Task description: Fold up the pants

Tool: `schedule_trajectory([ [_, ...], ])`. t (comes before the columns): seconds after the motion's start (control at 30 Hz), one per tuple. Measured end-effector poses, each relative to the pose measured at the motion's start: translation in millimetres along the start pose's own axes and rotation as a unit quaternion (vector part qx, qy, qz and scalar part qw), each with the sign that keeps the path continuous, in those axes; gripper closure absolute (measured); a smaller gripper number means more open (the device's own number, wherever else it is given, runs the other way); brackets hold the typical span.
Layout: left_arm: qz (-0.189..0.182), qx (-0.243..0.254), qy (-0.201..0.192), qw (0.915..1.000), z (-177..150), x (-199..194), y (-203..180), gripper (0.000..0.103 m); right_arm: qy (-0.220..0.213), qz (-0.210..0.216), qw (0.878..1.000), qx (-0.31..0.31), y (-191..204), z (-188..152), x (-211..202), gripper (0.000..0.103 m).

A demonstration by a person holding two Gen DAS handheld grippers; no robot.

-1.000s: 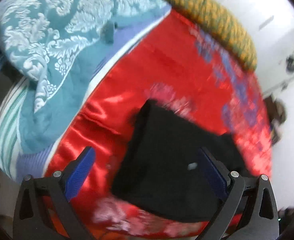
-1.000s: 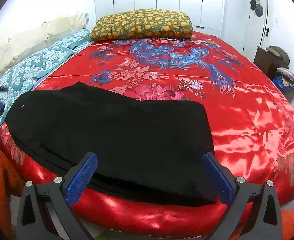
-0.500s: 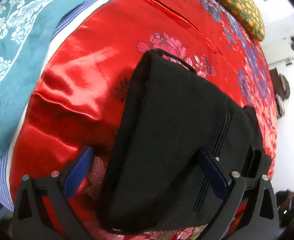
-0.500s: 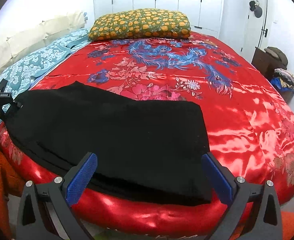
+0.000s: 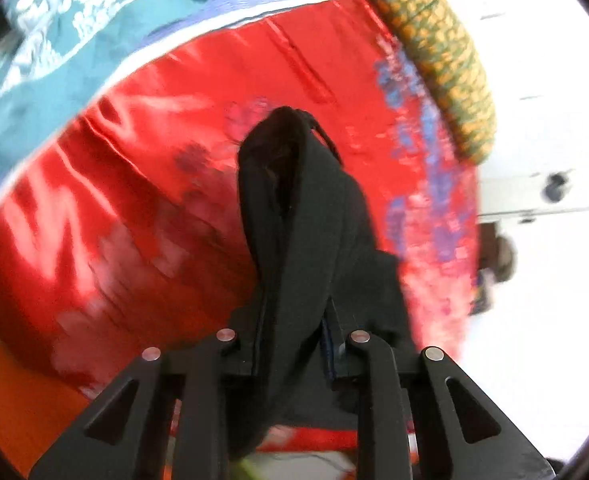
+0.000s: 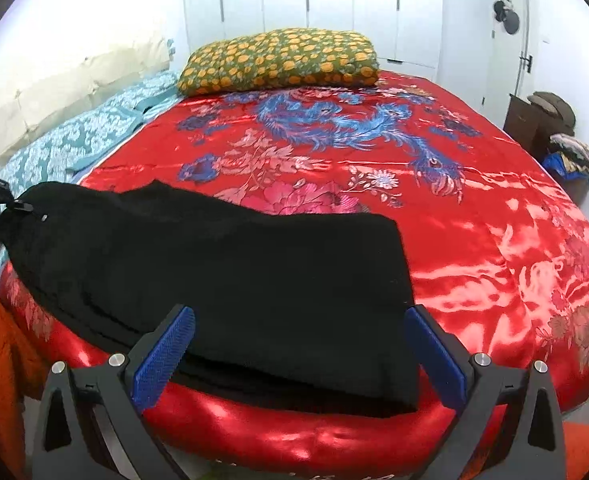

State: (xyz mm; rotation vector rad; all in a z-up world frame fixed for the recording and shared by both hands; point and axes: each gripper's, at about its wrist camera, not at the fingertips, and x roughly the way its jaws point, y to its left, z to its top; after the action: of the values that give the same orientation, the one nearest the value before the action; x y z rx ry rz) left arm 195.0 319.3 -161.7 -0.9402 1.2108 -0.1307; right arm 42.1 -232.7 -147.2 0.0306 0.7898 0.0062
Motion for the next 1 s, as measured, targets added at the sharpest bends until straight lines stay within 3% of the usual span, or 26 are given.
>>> schedule_trajectory([
  [0.3,-0.12,0.01,0.024,0.9925,-61,1,-92,0.085,-0.027,0.016,0.997,0.067,-32,7,-12,0.0],
  [0.47,-0.143,0.049,0.053,0.9872,-94,21,-154,0.085,-0.053,0.028,0.993,0.099,-53,10,-27,0.0],
  [0.77,-0.126,0.106,0.142,0.9761,-171,130,-240,0.085,-0.087,0.026,0.975,0.204,-116,3,-52,0.0],
  [0.87,-0.098,0.132,0.161,0.9732,-202,177,-255,0.085,-0.095,0.024,0.968,0.233,-135,-2,-59,0.0],
  [1.0,-0.043,0.203,0.167,0.9638,-240,225,-273,0.085,-0.098,0.018,0.961,0.258,-151,-9,-63,0.0],
])
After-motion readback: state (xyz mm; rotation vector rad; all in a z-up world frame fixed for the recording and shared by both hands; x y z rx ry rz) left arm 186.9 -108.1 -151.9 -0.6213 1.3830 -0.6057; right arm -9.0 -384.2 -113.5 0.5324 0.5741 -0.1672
